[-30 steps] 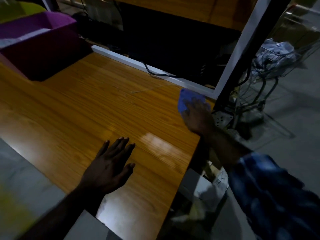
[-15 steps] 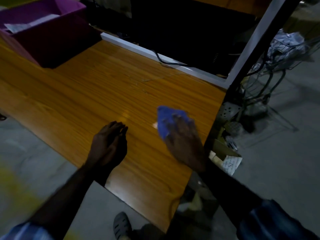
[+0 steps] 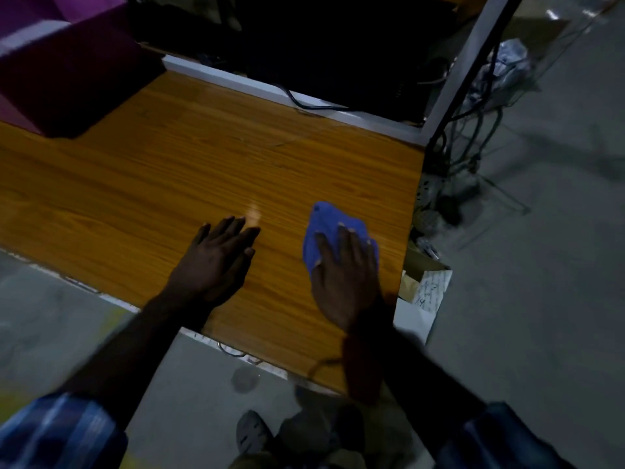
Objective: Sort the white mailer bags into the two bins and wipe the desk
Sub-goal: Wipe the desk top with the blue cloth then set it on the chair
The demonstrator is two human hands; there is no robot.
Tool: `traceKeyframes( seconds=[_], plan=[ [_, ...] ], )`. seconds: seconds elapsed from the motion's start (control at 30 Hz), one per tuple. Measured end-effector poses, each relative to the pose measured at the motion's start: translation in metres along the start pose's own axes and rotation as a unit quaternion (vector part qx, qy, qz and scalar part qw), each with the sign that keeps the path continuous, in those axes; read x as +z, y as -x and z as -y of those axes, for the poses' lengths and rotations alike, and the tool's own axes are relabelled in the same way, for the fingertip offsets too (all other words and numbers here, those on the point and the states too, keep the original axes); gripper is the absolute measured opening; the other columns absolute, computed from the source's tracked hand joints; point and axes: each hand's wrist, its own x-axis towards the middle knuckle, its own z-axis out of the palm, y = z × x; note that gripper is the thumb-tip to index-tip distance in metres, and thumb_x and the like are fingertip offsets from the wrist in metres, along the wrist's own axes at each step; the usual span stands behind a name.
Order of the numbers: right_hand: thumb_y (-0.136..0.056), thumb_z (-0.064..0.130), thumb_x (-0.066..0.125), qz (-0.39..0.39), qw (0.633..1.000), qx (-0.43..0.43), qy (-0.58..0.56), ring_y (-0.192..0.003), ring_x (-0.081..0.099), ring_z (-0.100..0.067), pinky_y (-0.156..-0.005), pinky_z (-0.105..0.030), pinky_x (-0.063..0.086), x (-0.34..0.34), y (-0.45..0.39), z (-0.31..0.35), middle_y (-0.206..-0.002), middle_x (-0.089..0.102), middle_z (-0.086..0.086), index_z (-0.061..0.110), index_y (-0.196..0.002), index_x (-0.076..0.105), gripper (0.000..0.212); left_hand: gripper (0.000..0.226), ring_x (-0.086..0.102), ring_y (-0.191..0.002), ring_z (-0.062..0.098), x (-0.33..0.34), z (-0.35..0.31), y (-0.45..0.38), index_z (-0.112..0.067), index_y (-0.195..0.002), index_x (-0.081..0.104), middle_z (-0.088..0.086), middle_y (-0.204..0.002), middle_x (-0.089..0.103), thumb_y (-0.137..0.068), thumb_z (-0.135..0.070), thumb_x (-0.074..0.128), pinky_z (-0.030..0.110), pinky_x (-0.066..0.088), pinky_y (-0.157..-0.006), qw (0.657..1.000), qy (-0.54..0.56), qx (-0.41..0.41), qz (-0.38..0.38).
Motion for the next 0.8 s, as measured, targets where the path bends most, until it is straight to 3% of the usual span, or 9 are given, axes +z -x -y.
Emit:
traceKeyframes(
  seconds=[0.07, 0.17, 0.23, 0.3, 0.4, 0.47, 0.57, 0.63, 0.8],
  plan=[
    [-0.095, 0.042, 0.022, 0.001, 1.000, -0.024, -0.017, -0.141, 0.031, -0.035, -0.115, -0.056, 0.022, 0.007, 0.021, 0.028, -0.152, 0.035, -0.016, 0.024, -0.142, 0.046, 0.056, 0.056, 0.010, -0.147, 0.017, 0.000, 0.006, -0.001, -0.029, -0.148, 0.029, 0.002, -0.157, 0.021, -0.098, -0.050, 0.016, 0.050, 0.011, -0.117, 1.000, -0.016, 0.011, 0.006],
    [-0.096, 0.037, 0.033, 0.023, 0.964, -0.255, -0.077, -0.140, 0.035, -0.029, -0.116, -0.049, 0.023, 0.010, 0.063, 0.048, -0.150, 0.041, -0.011, 0.028, -0.139, 0.049, 0.047, 0.060, 0.018, -0.145, 0.027, 0.000, 0.013, -0.005, -0.024, -0.147, 0.035, 0.009, -0.155, 0.027, -0.094, -0.047, 0.019, 0.055, 0.015, -0.113, 0.999, -0.026, 0.026, 0.018],
    [-0.095, 0.035, 0.036, 0.041, 0.942, -0.323, -0.081, -0.138, 0.039, -0.029, -0.115, -0.050, 0.024, 0.010, 0.053, 0.036, -0.147, 0.044, -0.010, 0.029, -0.137, 0.049, 0.044, 0.063, 0.024, -0.143, 0.032, -0.002, 0.015, -0.006, -0.017, -0.144, 0.040, 0.013, -0.153, 0.031, -0.091, -0.046, 0.023, 0.058, 0.017, -0.111, 0.999, -0.022, 0.026, 0.017],
    [-0.096, 0.034, 0.032, 0.020, 0.968, -0.245, -0.050, -0.134, 0.043, -0.030, -0.112, -0.054, 0.027, 0.012, 0.024, 0.024, -0.144, 0.048, -0.011, 0.027, -0.135, 0.052, 0.045, 0.061, 0.026, -0.142, 0.031, -0.002, 0.014, -0.006, -0.015, -0.144, 0.039, 0.013, -0.152, 0.033, -0.091, -0.043, 0.026, 0.057, 0.017, -0.111, 0.999, -0.030, 0.027, 0.010],
    [-0.092, 0.041, 0.023, 0.015, 1.000, 0.011, 0.008, -0.138, 0.036, -0.032, -0.113, -0.055, 0.024, 0.006, -0.016, 0.021, -0.150, 0.040, -0.012, 0.026, -0.139, 0.048, 0.056, 0.054, 0.024, -0.142, 0.027, -0.005, 0.014, -0.009, -0.019, -0.144, 0.037, 0.010, -0.152, 0.033, -0.093, -0.033, 0.027, 0.056, 0.017, -0.112, 0.999, -0.042, 0.028, 0.002],
    [-0.091, 0.042, 0.022, 0.014, 1.000, 0.001, 0.009, -0.140, 0.033, -0.033, -0.116, -0.053, 0.020, 0.007, -0.015, 0.032, -0.151, 0.037, -0.012, 0.026, -0.140, 0.047, 0.057, 0.054, 0.022, -0.143, 0.026, -0.007, 0.020, -0.013, -0.022, -0.145, 0.035, 0.009, -0.153, 0.031, -0.094, -0.037, 0.024, 0.057, 0.016, -0.112, 0.999, -0.044, 0.026, 0.004],
    [-0.093, 0.035, 0.034, 0.055, 0.973, -0.221, -0.042, -0.139, 0.035, -0.030, -0.118, -0.047, 0.019, 0.003, 0.008, 0.039, -0.149, 0.042, -0.011, 0.027, -0.137, 0.052, 0.048, 0.060, 0.019, -0.145, 0.026, -0.009, 0.030, -0.017, -0.024, -0.147, 0.034, 0.009, -0.155, 0.029, -0.092, -0.044, 0.019, 0.057, 0.014, -0.112, 0.998, -0.044, 0.036, 0.020],
    [-0.093, 0.033, 0.037, 0.066, 0.956, -0.280, -0.056, -0.140, 0.034, -0.027, -0.118, -0.045, 0.017, 0.004, 0.005, 0.026, -0.148, 0.043, -0.009, 0.027, -0.136, 0.053, 0.046, 0.062, 0.017, -0.146, 0.024, -0.010, 0.032, -0.017, -0.025, -0.147, 0.034, 0.007, -0.156, 0.027, -0.091, -0.046, 0.017, 0.055, 0.012, -0.114, 0.998, -0.040, 0.044, 0.030],
    [-0.092, 0.045, 0.021, -0.001, 0.999, 0.044, 0.009, -0.137, 0.037, -0.033, -0.113, -0.052, 0.023, 0.002, -0.065, -0.009, -0.148, 0.041, -0.013, 0.023, -0.138, 0.049, 0.058, 0.058, 0.007, -0.146, 0.011, -0.015, 0.024, -0.023, -0.030, -0.148, 0.031, -0.003, -0.158, 0.018, -0.096, -0.052, 0.015, 0.046, 0.006, -0.118, 0.999, -0.021, 0.009, 0.030]
  ],
)
